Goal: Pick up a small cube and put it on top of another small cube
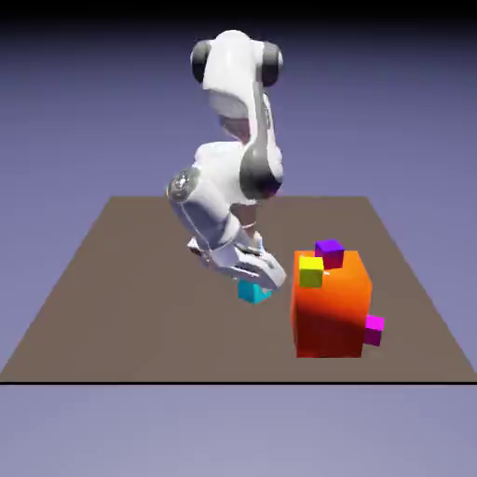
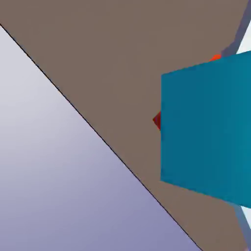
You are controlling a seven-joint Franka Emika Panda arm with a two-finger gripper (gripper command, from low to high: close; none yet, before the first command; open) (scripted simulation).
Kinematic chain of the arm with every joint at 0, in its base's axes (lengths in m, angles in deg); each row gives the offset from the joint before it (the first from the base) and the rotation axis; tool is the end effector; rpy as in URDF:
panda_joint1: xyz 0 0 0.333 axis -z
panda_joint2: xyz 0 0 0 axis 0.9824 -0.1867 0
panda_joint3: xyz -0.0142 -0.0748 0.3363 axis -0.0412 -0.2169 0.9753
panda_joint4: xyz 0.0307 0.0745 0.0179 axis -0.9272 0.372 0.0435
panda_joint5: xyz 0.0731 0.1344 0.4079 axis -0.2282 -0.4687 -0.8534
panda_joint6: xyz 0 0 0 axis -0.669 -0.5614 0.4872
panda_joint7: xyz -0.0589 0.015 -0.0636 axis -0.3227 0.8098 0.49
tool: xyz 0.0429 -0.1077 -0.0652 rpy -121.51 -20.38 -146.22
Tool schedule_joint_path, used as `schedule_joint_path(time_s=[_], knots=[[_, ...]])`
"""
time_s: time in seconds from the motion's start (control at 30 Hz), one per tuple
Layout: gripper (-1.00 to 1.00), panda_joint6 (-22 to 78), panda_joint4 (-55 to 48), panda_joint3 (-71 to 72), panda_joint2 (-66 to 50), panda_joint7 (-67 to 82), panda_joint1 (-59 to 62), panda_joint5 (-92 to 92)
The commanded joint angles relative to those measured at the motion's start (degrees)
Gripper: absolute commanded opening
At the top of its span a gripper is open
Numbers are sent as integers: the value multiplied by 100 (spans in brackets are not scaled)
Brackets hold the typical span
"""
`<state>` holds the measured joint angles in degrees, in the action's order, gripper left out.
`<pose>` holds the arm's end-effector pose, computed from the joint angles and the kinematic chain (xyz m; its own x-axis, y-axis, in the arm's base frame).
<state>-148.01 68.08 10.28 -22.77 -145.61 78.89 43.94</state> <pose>0.5957 0.0298 0.3542 0.2037 -0.8957 -0.3953 -0.9426 -0.2886 0.1681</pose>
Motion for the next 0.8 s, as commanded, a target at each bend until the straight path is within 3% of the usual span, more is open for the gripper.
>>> schedule_joint_path(time_s=[0.0,0.4,0.67,0.7,0.77], knots=[[-100,165,-47,208,62,74,23,169],[-100,2087,-284,2596,628,823,25,1550],[-100,1126,853,2639,741,893,-27,1449],[100,1125,853,2639,741,893,-27,1449],[100,1311,646,2635,718,878,-23,1461]])
